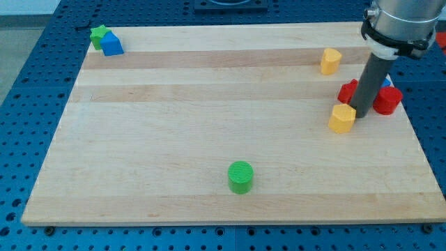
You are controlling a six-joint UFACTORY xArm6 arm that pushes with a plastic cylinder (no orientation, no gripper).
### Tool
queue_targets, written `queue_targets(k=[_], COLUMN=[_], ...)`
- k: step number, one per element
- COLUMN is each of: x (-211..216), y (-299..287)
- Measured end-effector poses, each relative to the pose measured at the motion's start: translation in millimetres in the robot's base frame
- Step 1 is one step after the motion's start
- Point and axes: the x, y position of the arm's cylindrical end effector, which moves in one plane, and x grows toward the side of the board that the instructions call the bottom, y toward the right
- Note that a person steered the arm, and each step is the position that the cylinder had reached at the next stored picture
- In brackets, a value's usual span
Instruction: Slide the yellow hexagon closer to the blue triangle
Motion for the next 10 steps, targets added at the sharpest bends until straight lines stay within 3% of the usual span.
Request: queue_targets(k=[1,4,5,6,7,10], x=[-12,-7,9,74,98,83], y=[-49,-30,-22,-11,-2,-32])
